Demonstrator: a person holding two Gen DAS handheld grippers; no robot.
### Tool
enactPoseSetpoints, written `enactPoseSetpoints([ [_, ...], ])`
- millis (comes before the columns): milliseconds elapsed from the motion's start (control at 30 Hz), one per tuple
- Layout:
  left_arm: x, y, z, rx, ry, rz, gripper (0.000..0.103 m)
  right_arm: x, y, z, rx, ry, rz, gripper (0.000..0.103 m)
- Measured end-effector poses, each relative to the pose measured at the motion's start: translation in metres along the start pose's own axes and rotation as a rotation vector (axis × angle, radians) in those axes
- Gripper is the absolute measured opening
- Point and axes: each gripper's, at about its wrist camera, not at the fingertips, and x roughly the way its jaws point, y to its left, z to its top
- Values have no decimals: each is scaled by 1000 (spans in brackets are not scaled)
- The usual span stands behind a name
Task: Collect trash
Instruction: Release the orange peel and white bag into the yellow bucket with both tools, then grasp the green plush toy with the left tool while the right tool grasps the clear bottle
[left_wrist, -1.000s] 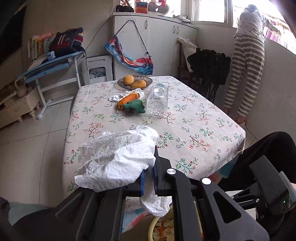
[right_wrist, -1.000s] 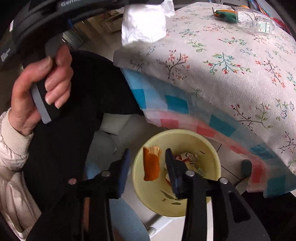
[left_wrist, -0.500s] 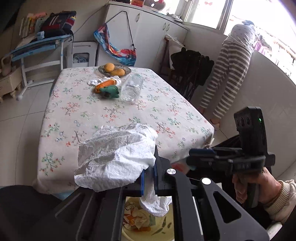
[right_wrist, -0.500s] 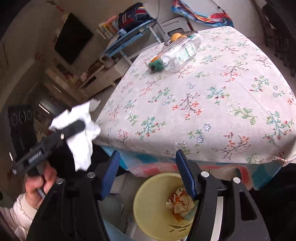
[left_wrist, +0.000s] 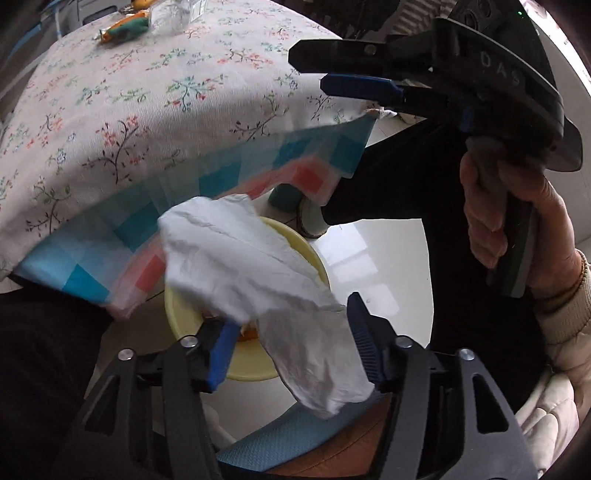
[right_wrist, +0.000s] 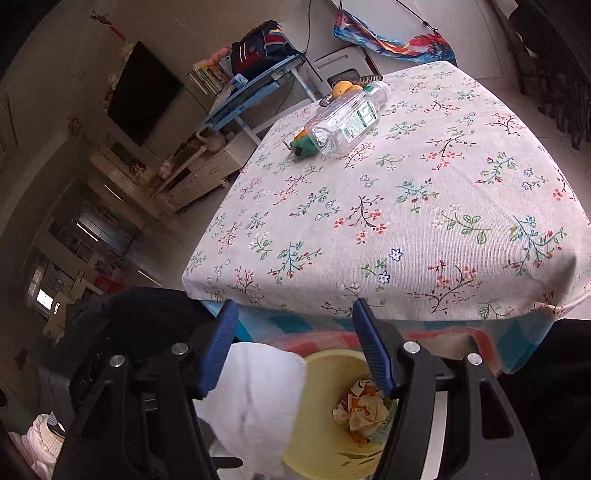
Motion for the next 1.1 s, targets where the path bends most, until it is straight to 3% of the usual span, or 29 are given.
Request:
enactPoseSetpoints([
  [100,1,2,-3,-16,-15,71,77,-4,0,-5,-6,0,-12,63],
  [267,-15,14,5,-65,-99,113,84,-6,1,-8,-23,-6,-33,67],
  [367,-35,20,13,-85,-220,176,85,-3,-2,-6,-9,-5,-37,67],
  [500,-79,29,19,-119,-452,372,96,-2,4,-8,-17,-6,-28,69],
  [567,-99,37,23,-143,-549,424,96,0,7,-8,-22,-6,-26,72],
  [667,-117,61,37,-201,-619,429,96,3,8,-4,-13,-11,-30,73],
  [833,-122,100,65,-266,-651,385,96,3,6,15,14,-46,-39,78],
  [1100,-119,134,117,-257,-691,410,96,40,10,98,36,-102,-128,83],
])
